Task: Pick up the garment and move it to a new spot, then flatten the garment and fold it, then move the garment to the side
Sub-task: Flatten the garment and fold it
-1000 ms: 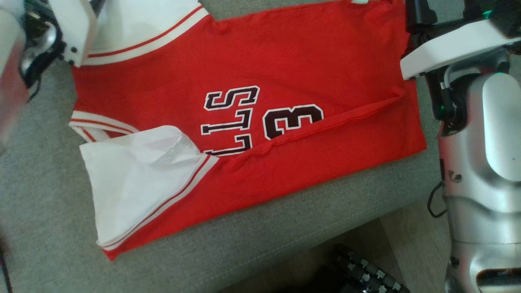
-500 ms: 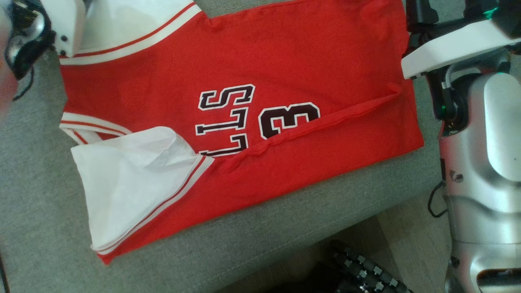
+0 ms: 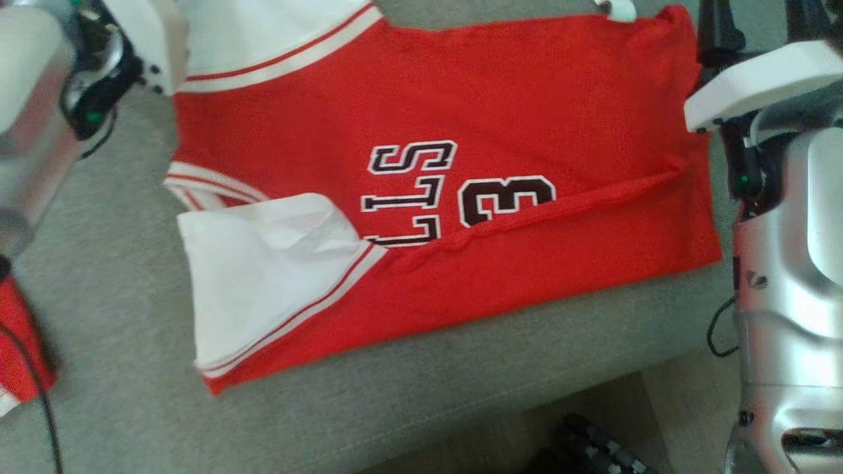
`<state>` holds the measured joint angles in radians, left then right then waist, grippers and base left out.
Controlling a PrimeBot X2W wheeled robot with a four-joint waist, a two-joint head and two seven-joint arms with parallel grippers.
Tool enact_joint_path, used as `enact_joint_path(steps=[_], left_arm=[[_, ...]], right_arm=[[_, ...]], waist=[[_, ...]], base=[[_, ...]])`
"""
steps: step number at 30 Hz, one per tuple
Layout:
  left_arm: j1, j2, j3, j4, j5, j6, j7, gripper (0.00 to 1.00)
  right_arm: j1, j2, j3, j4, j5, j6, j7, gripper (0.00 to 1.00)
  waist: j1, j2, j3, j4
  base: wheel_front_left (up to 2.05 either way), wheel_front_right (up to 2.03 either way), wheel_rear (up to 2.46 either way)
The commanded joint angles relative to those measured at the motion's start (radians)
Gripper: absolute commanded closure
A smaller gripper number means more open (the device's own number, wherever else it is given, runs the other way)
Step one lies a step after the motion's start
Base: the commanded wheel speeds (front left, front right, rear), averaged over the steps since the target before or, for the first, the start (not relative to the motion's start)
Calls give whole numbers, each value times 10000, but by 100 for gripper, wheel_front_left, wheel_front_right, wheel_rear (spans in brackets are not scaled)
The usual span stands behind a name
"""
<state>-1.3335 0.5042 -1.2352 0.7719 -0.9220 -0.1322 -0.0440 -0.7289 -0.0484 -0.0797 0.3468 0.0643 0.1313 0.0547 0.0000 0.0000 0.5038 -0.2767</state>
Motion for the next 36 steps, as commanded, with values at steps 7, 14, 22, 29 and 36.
enact_joint_path(steps=[7, 14, 22, 29, 36], left_arm=[[166, -4, 412, -613, -337, 16, -995, 100], [440, 137, 160, -1200, -148, 16, -1221, 100], [541, 283, 106, -1618, -132, 103, -1129, 100], [438, 294, 130, -1884, -190, 198, -1006, 100], [329, 286, 111, -1986, -172, 222, -940, 100]], right_arm=[[-188, -161, -815, 935, -470, -6, 468, 0], [-444, -624, -1487, 2567, -1181, -6, 1154, 0], [-893, -782, -1730, 3769, -1711, -6, 1534, 0], [-1491, -857, -1621, 4413, -1829, -6, 1177, 0], [-1918, -885, -1330, 4927, -1727, -6, 757, 0]], waist=[[0, 0, -864, 1224], [0, 0, -927, 1764], [0, 0, -775, 1965], [0, 0, -575, 2007], [0, 0, -410, 2050]], base=[[0, 0, 0], [0, 0, 0], [0, 0, 0], [0, 0, 0], [0, 0, 0]])
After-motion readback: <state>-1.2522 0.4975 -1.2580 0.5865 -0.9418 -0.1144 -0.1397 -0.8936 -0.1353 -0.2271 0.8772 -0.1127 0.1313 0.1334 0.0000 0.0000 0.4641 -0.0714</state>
